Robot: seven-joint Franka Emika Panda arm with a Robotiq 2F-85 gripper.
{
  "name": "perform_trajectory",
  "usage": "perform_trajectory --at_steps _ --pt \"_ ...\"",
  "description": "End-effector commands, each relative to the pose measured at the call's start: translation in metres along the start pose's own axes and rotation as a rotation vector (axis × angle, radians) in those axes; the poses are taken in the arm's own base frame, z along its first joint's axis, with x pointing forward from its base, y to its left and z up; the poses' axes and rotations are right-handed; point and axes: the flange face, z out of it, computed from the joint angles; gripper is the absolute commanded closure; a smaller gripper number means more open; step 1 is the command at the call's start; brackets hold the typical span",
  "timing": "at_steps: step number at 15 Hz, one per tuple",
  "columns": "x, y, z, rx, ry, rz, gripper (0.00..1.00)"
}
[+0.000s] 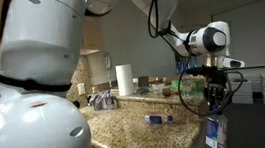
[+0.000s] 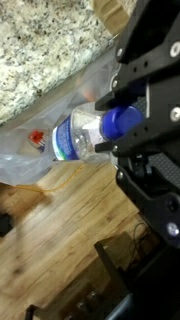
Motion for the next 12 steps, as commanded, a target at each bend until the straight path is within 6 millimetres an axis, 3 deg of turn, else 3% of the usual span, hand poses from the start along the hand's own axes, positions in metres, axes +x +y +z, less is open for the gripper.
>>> perform_trajectory --at_steps 1,4,6,8,12 --pt "-0.037 0.037 0.053 0.109 -0.043 0.093 0.9" --pt "-0.062 0.061 0.1 0.176 -0.012 0.184 0.9" --pt "-0.067 0.07 0.116 0.208 0.042 0.23 0.9" --pt "-0.066 0.074 0.121 0.238 0.094 0.261 0.9" --pt "-0.052 0.067 0.104 0.296 0.179 0.262 0.9"
